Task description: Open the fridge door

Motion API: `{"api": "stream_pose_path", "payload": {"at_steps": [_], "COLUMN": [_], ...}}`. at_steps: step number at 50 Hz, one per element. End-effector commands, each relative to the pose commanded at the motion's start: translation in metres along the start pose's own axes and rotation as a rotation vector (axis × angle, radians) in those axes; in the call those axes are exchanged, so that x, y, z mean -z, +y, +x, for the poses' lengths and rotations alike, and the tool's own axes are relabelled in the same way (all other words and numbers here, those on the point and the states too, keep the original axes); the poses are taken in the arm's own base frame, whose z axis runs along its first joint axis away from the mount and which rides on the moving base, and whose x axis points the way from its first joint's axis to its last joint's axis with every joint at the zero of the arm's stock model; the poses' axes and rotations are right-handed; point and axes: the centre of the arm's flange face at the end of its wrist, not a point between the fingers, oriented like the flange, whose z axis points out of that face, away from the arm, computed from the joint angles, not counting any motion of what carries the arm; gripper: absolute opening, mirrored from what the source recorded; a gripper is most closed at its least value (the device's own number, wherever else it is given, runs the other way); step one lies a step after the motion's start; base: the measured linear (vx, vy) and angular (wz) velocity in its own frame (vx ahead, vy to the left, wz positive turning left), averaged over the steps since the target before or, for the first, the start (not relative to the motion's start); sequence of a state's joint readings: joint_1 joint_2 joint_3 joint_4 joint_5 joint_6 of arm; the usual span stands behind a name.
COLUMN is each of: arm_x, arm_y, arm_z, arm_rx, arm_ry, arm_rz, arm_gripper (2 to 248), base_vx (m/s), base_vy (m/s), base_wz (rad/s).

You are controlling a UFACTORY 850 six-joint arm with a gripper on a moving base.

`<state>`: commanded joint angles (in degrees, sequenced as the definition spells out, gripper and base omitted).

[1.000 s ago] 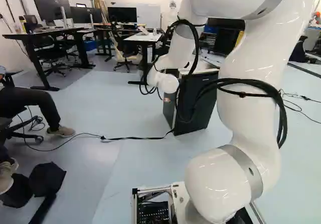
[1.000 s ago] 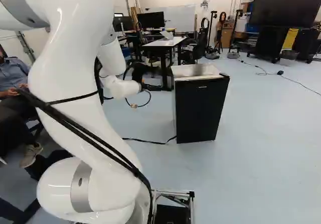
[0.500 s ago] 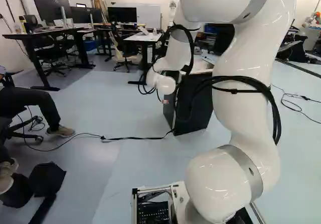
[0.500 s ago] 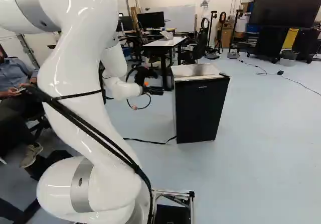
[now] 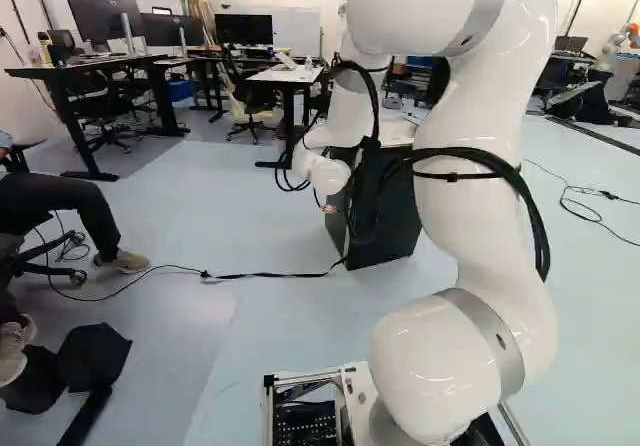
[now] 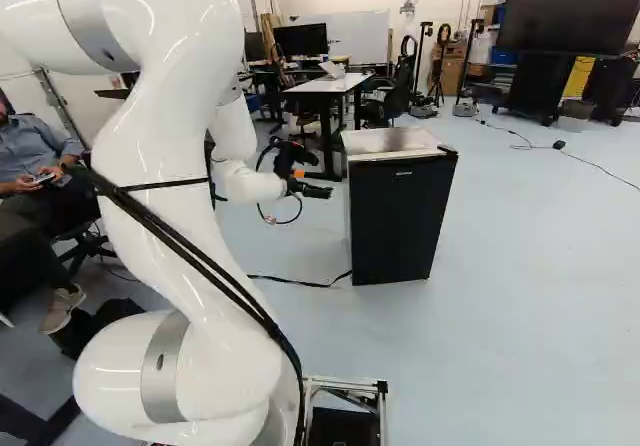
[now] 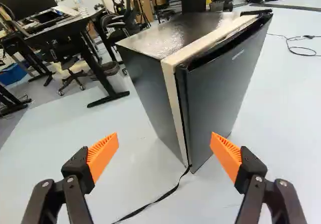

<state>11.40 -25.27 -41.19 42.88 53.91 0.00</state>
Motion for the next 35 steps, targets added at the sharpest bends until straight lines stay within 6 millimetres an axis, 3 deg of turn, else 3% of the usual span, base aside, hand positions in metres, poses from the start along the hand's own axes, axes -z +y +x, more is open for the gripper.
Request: {"api": "stream_pose_path", "payload": {"at_steps": [35], "arm_x": [-0.027], "arm_y": [0.007], "arm_z": [-0.026], "arm_rx": [-0.008], "arm_ry": [0.062], "arm_rz": [-0.102], "arm_gripper": [247], "base_vx": [0.000], "base_vy": [0.000], "base_wz": [0.000]}}
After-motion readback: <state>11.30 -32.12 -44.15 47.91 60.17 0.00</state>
